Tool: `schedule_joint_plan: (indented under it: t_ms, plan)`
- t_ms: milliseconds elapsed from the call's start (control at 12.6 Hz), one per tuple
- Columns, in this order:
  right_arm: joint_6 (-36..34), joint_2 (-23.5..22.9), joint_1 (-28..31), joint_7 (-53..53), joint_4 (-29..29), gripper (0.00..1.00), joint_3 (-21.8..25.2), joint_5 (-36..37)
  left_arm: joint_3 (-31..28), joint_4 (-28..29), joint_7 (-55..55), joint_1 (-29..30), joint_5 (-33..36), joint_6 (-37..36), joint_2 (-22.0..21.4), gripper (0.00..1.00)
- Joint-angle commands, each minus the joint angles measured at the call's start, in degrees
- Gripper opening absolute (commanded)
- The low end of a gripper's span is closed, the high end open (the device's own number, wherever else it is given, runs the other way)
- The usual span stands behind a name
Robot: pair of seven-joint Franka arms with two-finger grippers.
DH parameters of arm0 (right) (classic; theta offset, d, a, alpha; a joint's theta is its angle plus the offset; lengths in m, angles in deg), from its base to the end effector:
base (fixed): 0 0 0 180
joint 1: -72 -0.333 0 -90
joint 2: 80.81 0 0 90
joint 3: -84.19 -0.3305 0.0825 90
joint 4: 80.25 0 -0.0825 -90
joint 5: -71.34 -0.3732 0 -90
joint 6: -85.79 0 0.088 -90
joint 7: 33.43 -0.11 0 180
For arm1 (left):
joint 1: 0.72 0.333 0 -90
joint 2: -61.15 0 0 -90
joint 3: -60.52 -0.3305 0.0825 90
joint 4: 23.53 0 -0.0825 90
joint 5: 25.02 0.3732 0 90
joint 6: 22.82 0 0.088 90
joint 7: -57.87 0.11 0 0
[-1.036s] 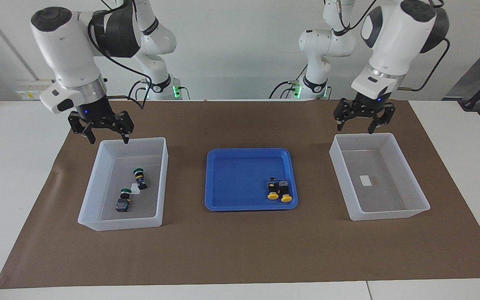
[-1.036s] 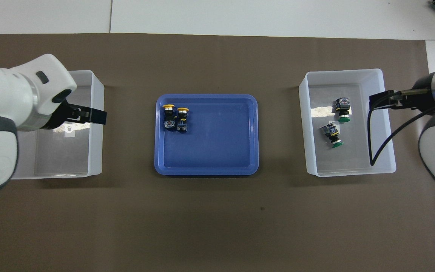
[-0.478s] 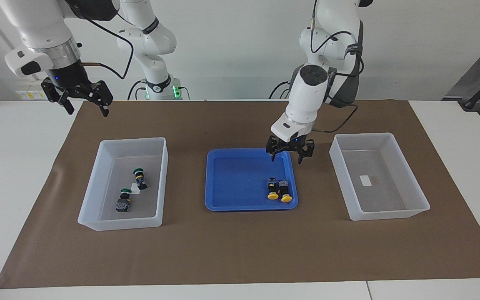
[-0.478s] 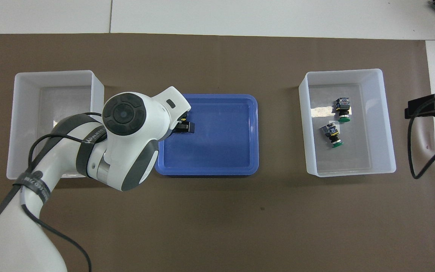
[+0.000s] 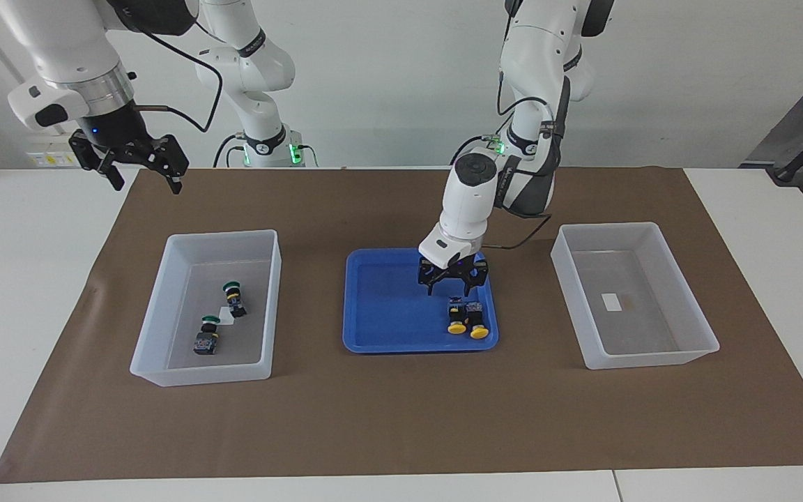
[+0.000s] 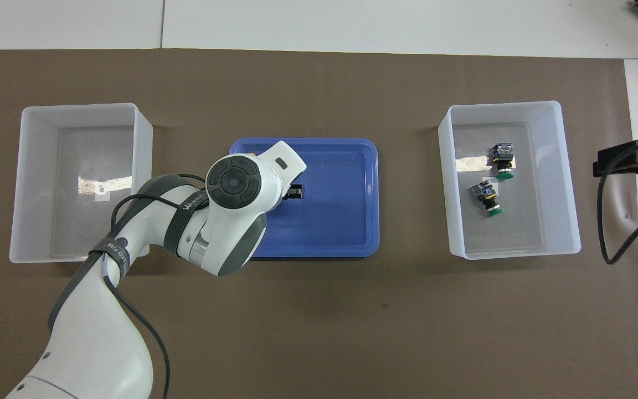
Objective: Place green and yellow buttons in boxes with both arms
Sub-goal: 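Withdraw the right gripper while the left gripper reaches a yellow button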
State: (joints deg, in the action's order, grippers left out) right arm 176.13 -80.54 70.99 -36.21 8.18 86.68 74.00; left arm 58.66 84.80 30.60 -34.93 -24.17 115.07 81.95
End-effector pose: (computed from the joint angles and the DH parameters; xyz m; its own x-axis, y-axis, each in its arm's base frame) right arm 0.5431 -0.0192 0.6519 0.9965 -0.0739 0.0402 -0.0757 -0.9961 0.0443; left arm 0.5397 -0.3435 0.3459 0.9845 -0.0970 0.1459 -0.1052 -0.9932 0.0493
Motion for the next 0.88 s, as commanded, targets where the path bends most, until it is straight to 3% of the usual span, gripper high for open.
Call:
schedule_joint_plan:
  t_ms: [0, 159, 239, 319, 478, 558, 797]
  plan:
    - [-0.1, 0.3, -0.4, -0.4, 0.4, 1.0, 1.2, -0.2, -0.8, -0.5, -1.3, -0.3, 1.4, 1.2, 0.7, 0.8]
    - [-0.7, 0.3, -0.3, -0.4, 0.3, 1.0, 0.9, -0.3, -0.9, -0.5, -1.3, -0.1, 1.4, 2.4, 1.7, 0.79]
    - [-1.2, 0.4, -0.4, -0.6, 0.2, 1.0, 1.0, -1.3, -0.9, -0.5, -1.2, -0.1, 1.4, 3.1, 1.9, 0.7]
    - [-2.1, 0.5, -0.3, -0.8, 0.2, 1.0, 1.3, -3.3, -0.8, -0.5, -1.2, 0.0, 1.4, 3.3, 1.9, 0.55]
    - [-2.5, 0.5, -0.5, -0.5, 0.2, 1.0, 1.4, -2.9, -0.9, -0.7, -1.2, 0.1, 1.4, 3.2, 1.9, 0.07]
    - [-2.6, 0.6, -0.4, -0.3, 0.2, 1.0, 1.3, -3.0, -1.0, -1.2, -1.1, 0.2, 1.4, 2.7, 1.8, 0.0]
    - [-4.9, 0.7, -0.9, -0.2, 0.2, 1.0, 0.9, -2.7, -1.3, -1.5, -0.9, 0.9, 1.6, 1.2, -0.4, 0.0]
